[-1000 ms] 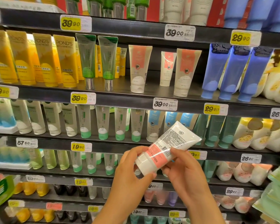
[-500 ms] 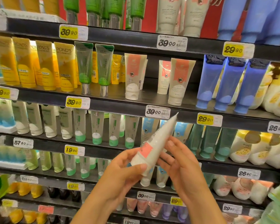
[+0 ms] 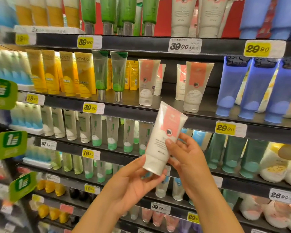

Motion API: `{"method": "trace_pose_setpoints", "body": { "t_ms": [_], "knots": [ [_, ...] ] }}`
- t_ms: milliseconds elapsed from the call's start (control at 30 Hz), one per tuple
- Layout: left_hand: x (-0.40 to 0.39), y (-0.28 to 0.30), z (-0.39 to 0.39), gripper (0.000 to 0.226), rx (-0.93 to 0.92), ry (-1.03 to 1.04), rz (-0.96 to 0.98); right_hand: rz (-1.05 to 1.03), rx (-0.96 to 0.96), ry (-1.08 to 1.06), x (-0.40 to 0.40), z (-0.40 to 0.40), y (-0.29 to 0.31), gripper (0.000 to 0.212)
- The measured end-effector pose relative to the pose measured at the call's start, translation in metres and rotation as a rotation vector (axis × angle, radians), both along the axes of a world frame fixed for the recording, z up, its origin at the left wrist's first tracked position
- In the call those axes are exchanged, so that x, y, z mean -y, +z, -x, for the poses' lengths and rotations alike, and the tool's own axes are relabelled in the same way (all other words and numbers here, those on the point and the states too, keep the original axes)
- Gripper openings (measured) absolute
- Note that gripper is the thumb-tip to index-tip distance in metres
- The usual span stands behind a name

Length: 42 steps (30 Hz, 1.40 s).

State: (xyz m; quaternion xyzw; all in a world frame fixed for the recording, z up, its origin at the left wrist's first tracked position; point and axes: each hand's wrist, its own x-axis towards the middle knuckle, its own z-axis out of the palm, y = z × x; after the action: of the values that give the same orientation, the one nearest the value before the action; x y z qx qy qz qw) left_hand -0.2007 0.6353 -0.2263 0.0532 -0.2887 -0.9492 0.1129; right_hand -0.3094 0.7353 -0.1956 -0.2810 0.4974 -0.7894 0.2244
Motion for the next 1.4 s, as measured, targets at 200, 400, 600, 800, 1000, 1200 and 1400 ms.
{"method": "trace_pose_setpoints", "body": {
  "t_ms": [200, 400, 600, 800, 1000, 1200, 1400],
  "knots": [
    [0.004, 0.018, 0.008, 0.07, 0.001, -0.029, 0.021, 0.0, 0.059, 0.042, 0.011, 0.009, 0.016, 0.054],
    [0.025, 0.035, 0.02, 0.04, 0.009, 0.005, 0.132, -0.004, 0.063, 0.048, 0.027, 0.021, 0.031, 0.043],
    [0.056, 0.053, 0.049, 0.042, -0.042, 0.01, 0.269, -0.079, -0.085, 0.081, 0.046, 0.035, 0.05, 0.044],
    [0.092, 0.076, 0.075, 0.044, -0.066, 0.038, 0.613, -0.126, -0.26, -0.052, 0.069, 0.057, 0.068, 0.05],
    [0.137, 0.09, 0.098, 0.017, 0.001, 0.417, 0.934, -0.063, -0.284, -0.188, 0.094, 0.078, 0.078, 0.046],
    [0.166, 0.101, 0.115, 0.033, 0.059, 0.65, 1.275, -0.109, -0.456, -0.419, 0.11, 0.091, 0.08, 0.044],
    [0.165, 0.104, 0.131, 0.06, 0.112, 0.591, 1.407, -0.191, -0.563, -0.523, 0.118, 0.097, 0.073, 0.054]
  ]
}}
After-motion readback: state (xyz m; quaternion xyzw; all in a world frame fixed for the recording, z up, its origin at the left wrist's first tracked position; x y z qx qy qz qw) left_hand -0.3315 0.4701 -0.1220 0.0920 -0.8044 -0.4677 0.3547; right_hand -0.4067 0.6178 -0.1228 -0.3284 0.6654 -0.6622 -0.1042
